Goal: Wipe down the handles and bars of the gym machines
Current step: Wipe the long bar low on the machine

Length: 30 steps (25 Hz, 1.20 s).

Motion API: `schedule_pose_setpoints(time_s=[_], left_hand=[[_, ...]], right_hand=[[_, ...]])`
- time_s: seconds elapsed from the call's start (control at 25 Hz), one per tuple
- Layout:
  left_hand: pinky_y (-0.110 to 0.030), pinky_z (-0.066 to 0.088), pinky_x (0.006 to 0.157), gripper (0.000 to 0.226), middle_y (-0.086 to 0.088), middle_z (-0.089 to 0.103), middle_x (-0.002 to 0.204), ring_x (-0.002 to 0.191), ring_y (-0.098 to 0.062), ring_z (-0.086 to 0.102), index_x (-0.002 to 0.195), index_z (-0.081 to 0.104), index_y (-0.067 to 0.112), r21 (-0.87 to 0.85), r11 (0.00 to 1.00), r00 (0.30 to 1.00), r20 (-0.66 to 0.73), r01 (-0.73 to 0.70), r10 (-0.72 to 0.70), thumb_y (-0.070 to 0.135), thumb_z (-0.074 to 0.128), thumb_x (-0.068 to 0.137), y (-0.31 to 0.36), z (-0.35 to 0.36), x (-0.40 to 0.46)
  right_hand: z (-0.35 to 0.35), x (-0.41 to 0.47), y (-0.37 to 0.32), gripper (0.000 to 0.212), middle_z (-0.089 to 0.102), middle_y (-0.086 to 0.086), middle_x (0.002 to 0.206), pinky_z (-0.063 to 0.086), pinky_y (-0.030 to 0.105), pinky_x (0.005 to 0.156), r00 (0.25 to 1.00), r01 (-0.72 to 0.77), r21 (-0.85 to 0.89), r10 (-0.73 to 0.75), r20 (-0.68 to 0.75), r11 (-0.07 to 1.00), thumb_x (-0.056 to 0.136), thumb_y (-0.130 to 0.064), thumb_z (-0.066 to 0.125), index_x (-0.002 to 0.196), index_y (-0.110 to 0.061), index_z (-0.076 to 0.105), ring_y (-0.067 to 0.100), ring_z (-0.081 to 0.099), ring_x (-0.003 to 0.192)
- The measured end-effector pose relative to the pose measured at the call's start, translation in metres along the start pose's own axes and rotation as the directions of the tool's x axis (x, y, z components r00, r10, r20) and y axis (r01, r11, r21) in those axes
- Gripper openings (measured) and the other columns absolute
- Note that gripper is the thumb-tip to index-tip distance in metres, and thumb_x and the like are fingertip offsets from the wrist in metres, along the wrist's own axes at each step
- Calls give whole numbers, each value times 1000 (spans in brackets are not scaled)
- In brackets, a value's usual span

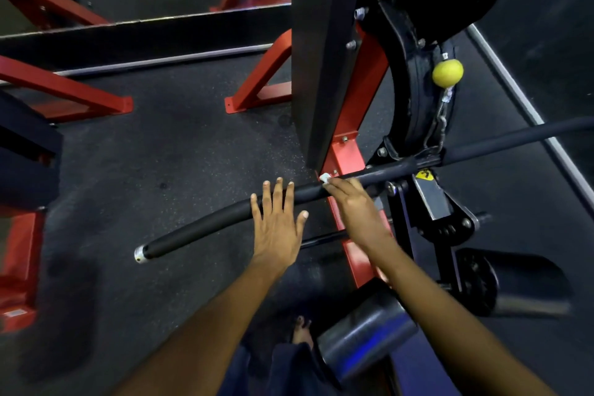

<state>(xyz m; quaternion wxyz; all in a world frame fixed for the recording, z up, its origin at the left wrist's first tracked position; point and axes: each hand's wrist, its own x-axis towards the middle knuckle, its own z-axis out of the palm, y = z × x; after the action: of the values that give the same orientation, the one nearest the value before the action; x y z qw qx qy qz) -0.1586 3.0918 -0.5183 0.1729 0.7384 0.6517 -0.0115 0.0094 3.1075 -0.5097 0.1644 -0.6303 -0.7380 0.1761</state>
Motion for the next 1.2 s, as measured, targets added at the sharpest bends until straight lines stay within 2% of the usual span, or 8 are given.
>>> schedule_pose_setpoints(time_s=[0.16,0.24,0.32,0.44,0.68,0.88,1.08,1.2], left_hand=[[-47,-17,114,62,-7,-5,162,148,-26,-14,154,0,15,17,1000,1000,-15,26,-25,45,18,103,2,3,1],[-47,-18,113,62,-8,-4,162,148,-26,-14,154,1,14,16,999,998,-35,45,-44,45,19,103,6,4,2],[-48,-18,113,63,-8,-3,162,148,-27,-12,154,3,14,25,998,997,-49,64,-62,45,21,103,8,6,2],[-46,-15,115,61,-6,-2,162,148,-25,-11,154,3,15,27,999,997,-67,36,-34,44,20,102,3,7,1],[-41,-9,119,64,-9,1,162,148,-27,-9,153,4,9,-33,988,976,-155,151,-155,41,25,102,-15,14,-9],[-49,-7,117,62,-7,9,162,149,-29,-4,154,10,11,-44,982,971,-150,184,-189,36,34,102,-23,14,-10],[-46,-8,117,61,-4,5,162,149,-24,-6,154,7,13,-79,982,971,-158,170,-181,35,34,103,-33,14,-14],[-43,-6,119,65,-9,4,162,149,-27,-8,153,5,8,-126,964,955,-157,232,-250,35,36,103,-34,15,-14]], right_hand=[[-69,-1,80,21,62,22,99,39,21,88,892,-399,15,392,-226,917,85,7,50,99,6,65,29,58,98],[-64,-6,74,20,60,9,86,40,16,79,860,-448,97,458,-224,889,87,10,48,96,-1,63,7,60,90],[-28,-17,34,18,53,-6,80,39,8,75,927,-340,196,363,-98,920,95,-1,44,99,-12,58,-14,52,74],[-2,-32,7,28,57,14,114,40,28,98,996,-77,178,82,-19,981,97,-8,43,119,-4,59,11,53,107],[-29,11,51,30,55,15,109,36,21,94,824,-455,271,516,-234,848,90,-5,41,111,0,62,31,51,106],[17,10,-8,45,59,15,115,44,35,96,996,85,10,-86,11,996,79,14,51,121,1,59,31,52,105],[-36,18,60,30,65,20,101,39,31,90,912,-378,-55,362,-192,924,80,7,48,102,3,67,32,52,97],[13,24,-28,26,60,23,104,45,46,90,977,-213,13,213,-2,977,82,9,49,103,5,64,36,52,103]])
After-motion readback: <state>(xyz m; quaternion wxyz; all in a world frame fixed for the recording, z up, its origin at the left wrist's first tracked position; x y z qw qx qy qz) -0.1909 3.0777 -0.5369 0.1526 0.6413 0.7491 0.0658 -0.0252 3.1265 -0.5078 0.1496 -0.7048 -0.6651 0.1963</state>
